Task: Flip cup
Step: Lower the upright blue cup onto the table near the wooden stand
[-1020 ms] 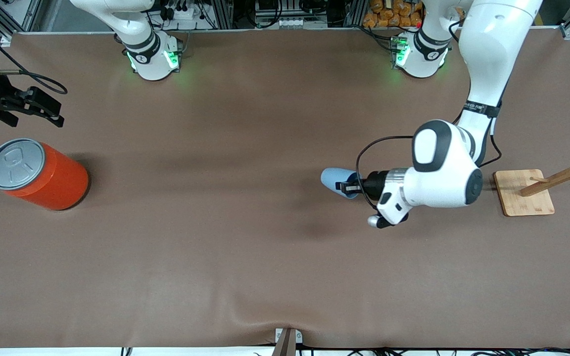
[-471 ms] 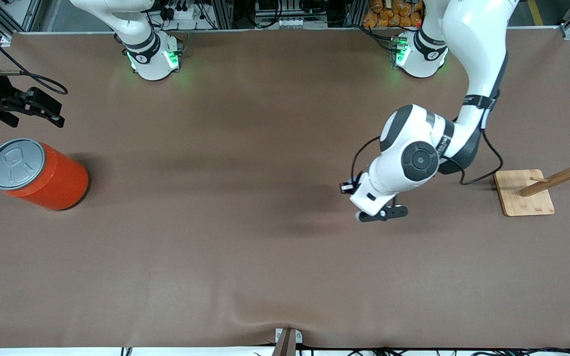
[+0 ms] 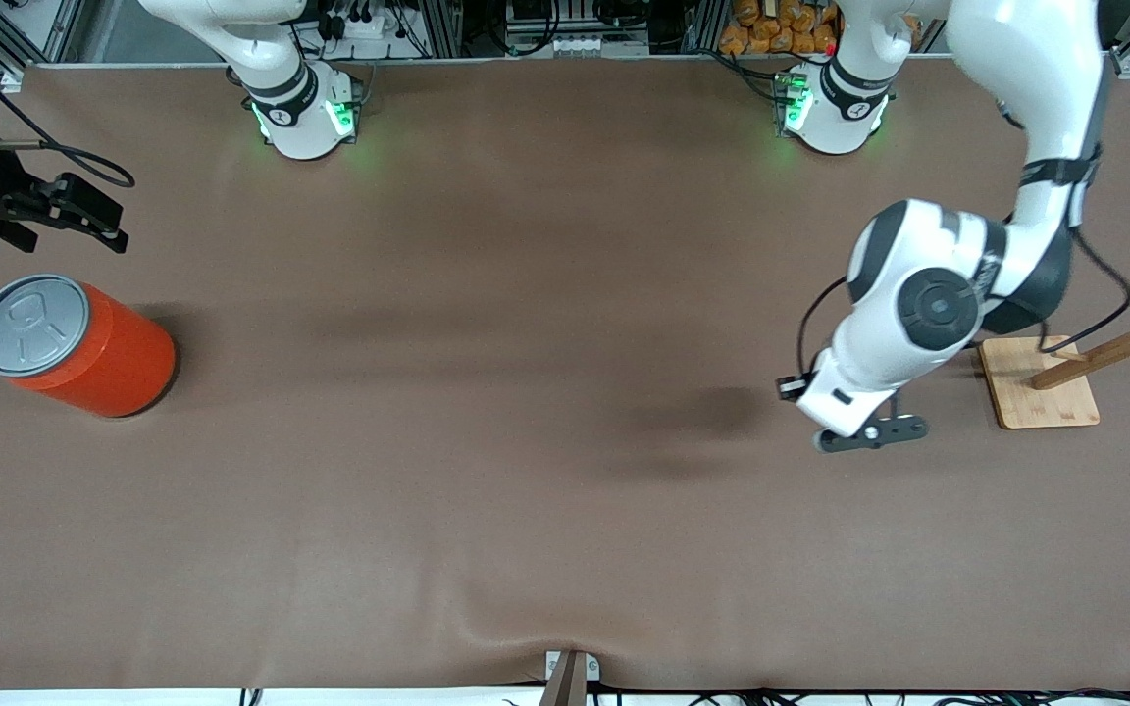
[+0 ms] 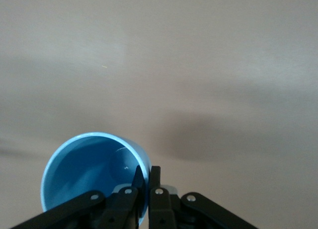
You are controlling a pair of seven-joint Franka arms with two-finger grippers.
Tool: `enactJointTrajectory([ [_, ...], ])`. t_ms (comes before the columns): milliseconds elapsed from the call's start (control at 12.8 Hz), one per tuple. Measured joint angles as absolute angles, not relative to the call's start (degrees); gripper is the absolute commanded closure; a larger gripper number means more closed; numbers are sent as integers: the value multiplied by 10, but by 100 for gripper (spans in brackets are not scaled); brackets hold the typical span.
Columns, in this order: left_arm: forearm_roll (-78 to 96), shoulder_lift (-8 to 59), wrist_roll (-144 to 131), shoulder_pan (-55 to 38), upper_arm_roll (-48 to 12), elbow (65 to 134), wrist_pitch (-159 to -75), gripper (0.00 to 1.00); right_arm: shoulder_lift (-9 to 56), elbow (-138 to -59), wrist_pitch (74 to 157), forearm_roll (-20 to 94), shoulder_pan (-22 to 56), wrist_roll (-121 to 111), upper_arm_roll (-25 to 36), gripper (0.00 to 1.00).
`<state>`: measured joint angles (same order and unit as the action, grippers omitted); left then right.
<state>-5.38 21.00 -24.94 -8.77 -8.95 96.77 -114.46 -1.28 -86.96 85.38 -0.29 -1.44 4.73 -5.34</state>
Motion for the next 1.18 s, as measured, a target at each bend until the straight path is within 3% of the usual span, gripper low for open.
enactJointTrajectory([
  [392, -55, 140, -116, -15, -90, 1102, -1257, 100, -13, -870, 853, -1, -15, 47, -52, 0],
  [863, -55, 136, -112, -6, -90, 1219, -1425, 100, -12, -870, 850, -1, -17, 47, -50, 0],
  [1176, -55, 141, -112, -3, -90, 1250, -1476, 100, -12, -870, 849, -1, -17, 47, -50, 0],
])
